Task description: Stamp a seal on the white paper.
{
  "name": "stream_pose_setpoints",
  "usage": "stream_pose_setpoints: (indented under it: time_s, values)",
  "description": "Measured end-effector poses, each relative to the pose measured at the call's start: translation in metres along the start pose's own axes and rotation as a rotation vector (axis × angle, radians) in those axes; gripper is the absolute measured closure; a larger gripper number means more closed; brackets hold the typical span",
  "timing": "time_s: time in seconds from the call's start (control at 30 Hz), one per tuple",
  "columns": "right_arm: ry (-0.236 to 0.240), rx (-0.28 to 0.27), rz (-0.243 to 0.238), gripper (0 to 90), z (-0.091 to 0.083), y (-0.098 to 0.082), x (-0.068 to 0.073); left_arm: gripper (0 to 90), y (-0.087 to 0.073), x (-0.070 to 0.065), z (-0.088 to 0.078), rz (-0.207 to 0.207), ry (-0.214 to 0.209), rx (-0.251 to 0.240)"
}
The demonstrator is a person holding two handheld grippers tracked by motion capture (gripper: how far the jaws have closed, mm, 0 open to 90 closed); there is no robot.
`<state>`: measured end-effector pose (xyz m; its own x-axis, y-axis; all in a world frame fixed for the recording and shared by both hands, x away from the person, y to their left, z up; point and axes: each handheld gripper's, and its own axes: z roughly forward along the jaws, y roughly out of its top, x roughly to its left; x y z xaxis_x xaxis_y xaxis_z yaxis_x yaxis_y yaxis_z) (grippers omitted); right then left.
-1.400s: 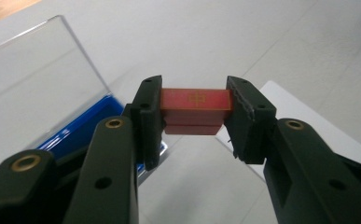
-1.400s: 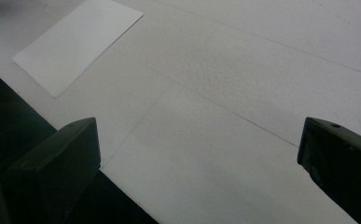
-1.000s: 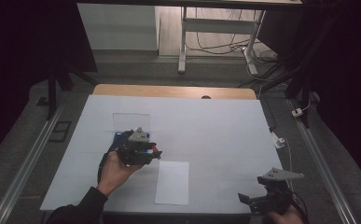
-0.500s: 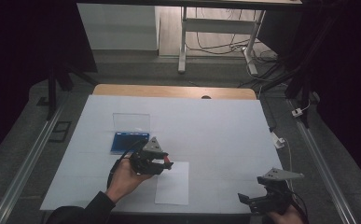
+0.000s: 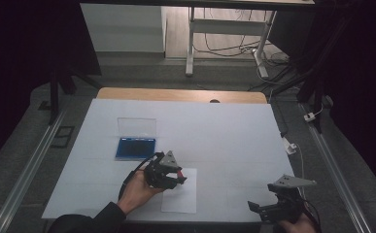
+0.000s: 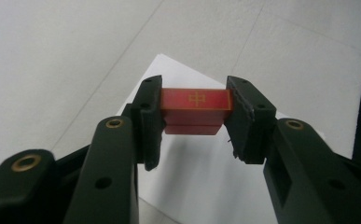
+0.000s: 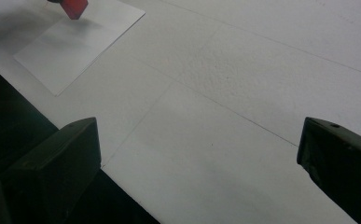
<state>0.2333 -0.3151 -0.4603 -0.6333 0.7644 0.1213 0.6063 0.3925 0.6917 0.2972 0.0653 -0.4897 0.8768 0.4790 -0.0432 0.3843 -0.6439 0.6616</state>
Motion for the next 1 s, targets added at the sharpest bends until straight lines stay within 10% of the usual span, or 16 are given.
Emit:
stream_pose_setpoints:
  time_s: [1.0]
  values:
    - [0.007, 0.003, 0.000, 0.0, 0.000, 0.000, 0.000, 58.9, -0.010, -0.007, 0.017, -0.015, 0.038, 0.016]
